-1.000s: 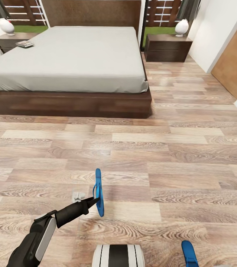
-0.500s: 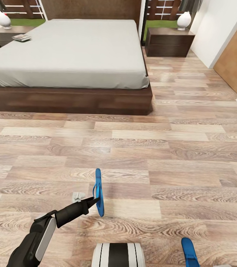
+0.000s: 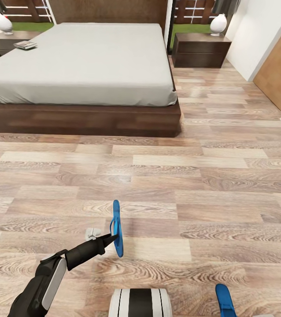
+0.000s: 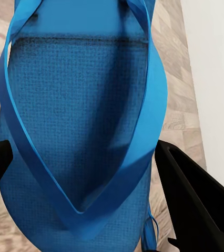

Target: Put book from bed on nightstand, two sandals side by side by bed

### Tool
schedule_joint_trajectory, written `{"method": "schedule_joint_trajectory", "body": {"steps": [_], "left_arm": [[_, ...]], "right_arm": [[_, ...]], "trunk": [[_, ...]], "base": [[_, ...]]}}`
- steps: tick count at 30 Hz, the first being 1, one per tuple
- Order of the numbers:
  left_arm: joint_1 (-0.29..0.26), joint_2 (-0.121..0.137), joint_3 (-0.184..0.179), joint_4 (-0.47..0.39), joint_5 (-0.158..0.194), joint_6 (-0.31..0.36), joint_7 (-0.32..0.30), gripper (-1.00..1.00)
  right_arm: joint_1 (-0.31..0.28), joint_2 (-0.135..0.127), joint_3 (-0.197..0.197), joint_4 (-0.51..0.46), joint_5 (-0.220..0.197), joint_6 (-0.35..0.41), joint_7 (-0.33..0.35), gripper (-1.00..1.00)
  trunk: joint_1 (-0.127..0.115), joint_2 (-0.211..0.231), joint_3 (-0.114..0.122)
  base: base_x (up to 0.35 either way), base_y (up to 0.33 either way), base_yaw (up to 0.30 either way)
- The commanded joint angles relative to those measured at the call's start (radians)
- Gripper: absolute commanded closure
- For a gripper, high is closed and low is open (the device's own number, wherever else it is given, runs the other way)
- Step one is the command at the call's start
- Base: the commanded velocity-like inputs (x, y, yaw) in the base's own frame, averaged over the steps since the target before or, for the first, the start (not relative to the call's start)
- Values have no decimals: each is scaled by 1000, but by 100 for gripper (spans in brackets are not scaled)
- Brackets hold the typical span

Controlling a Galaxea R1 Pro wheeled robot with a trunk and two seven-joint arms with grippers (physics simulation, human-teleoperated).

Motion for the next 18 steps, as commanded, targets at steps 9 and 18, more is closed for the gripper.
{"method": "schedule_joint_trajectory", "body": {"steps": [9, 18], "left_arm": [[0, 0, 0, 1, 6, 8, 1, 100], [0, 0, -1, 0, 6, 8, 1, 100]], "right_arm": [[0, 0, -8, 1, 6, -3, 5, -100], [0, 0, -8, 1, 6, -3, 5, -100]], "trunk": [[0, 0, -1], [0, 0, -1]], "base": [[96, 59, 0], [10, 6, 0]]}}
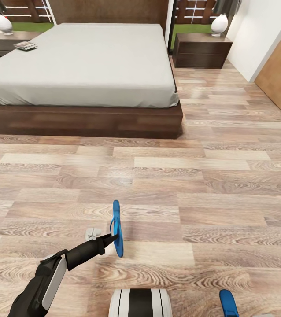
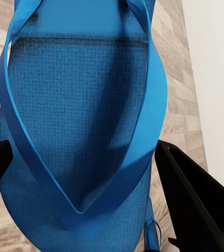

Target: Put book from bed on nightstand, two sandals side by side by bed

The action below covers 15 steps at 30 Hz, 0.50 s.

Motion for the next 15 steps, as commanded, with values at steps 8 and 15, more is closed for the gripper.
{"method": "schedule_joint_trajectory", "body": {"steps": [8, 15], "left_arm": [[0, 0, 0, 0, 6, 8, -2, 100], [0, 0, 0, 0, 6, 8, -3, 100]], "right_arm": [[0, 0, -8, 1, 6, -3, 5, -100], [0, 0, -8, 1, 6, -3, 5, -100]], "trunk": [[1, -1, -8], [2, -1, -16]], "base": [[0, 0, 0], [0, 0, 0]]}}
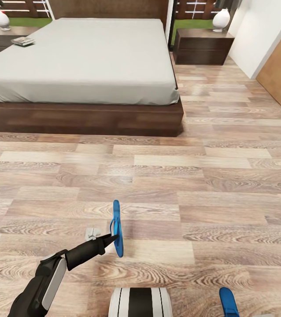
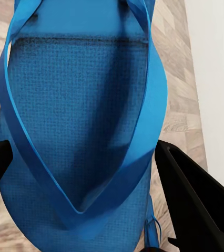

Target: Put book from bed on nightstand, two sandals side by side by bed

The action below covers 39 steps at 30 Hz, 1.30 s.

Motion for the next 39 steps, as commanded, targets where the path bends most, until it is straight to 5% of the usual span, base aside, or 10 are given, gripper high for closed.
{"method": "schedule_joint_trajectory", "body": {"steps": [1, 8, 39], "left_arm": [[0, 0, 0, 0, 6, 8, -1, 100], [0, 0, 0, 0, 6, 7, -1, 100], [0, 0, 0, 1, 6, 6, 1, 100]], "right_arm": [[0, 0, -8, 1, 6, -3, 5, -100], [0, 1, -8, 1, 6, -3, 5, -100], [0, 1, -8, 1, 6, -3, 5, -100]], "trunk": [[0, 0, -1], [3, -2, -24], [3, -2, -24]], "base": [[0, 0, 0], [0, 0, 0], [34, 0, 0]]}}
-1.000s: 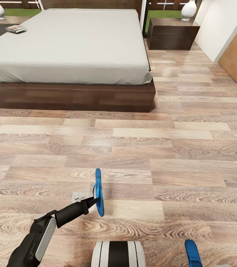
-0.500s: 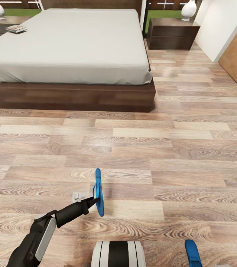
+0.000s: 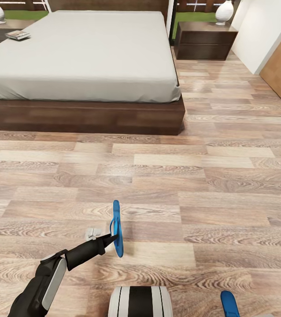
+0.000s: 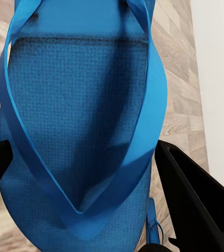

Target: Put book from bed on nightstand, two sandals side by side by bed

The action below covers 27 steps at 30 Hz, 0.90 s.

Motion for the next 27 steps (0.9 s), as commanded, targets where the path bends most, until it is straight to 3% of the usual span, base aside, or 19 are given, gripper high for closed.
{"method": "schedule_joint_trajectory", "body": {"steps": [1, 4, 11, 18, 27], "left_arm": [[0, 0, 1, 0, 6, 8, -1, 100], [0, 0, 1, 0, 5, 9, -2, 100], [0, 0, 1, -1, 6, 9, -2, 100], [0, 0, 0, -1, 6, 9, -2, 100], [0, 0, 1, -1, 6, 8, -3, 100]], "right_arm": [[0, -1, -8, 1, 6, -3, 5, -100], [0, 0, -8, 1, 6, -3, 5, -100], [0, 0, -8, 1, 6, -3, 5, -100], [0, 0, -8, 1, 6, -3, 5, -100], [0, 0, -8, 1, 6, -3, 5, -100]], "trunk": [[0, 0, -1], [1, -1, -12], [1, -1, -12], [4, -3, -39], [5, -3, -47]], "base": [[0, 0, 0], [0, 0, 0], [0, 0, 0], [0, 0, 0], [0, 0, 0]]}}
